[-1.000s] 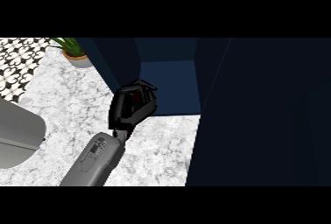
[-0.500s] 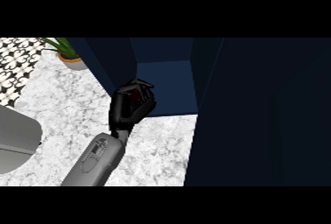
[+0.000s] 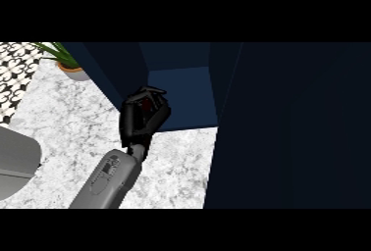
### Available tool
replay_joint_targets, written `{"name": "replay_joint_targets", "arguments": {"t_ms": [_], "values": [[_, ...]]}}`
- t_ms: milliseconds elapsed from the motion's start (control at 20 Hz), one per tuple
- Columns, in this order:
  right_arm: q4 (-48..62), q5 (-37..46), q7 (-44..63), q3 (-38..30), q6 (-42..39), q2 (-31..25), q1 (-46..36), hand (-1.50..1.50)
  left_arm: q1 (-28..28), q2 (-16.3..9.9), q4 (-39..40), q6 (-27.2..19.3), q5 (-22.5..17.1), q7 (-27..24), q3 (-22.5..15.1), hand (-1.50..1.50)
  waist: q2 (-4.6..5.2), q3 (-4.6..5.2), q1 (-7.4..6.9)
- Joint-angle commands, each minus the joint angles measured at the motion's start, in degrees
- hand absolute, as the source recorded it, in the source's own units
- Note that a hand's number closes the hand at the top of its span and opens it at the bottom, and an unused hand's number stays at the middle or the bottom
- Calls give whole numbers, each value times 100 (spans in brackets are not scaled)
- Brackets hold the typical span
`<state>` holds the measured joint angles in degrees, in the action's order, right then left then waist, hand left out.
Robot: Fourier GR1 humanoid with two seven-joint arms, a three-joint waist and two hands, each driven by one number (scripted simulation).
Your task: Pick up the wine, place it into the cabinet and close the cabinet
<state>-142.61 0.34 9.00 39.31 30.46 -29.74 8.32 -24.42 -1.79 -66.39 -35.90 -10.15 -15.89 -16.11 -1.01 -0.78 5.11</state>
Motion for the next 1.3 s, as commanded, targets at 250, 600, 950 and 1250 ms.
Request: {"name": "replay_joint_targets", "arguments": {"t_ms": [250,600,950,1250], "values": [[-545,-238,84,60,-109,-24,137,-150,-993,-69,1119,249,-180,505,255,150,286,88,312],[-624,-315,5,27,-218,-185,315,-150,-2079,-289,2450,520,-57,351,560,-150,304,85,326],[-629,-288,-125,87,-263,-167,431,-150,-2868,-433,3779,453,91,-54,890,-150,317,89,313],[-664,-284,-194,77,-267,-166,491,-150,-3403,-304,4381,439,-15,-395,1184,-150,313,92,293]]}}
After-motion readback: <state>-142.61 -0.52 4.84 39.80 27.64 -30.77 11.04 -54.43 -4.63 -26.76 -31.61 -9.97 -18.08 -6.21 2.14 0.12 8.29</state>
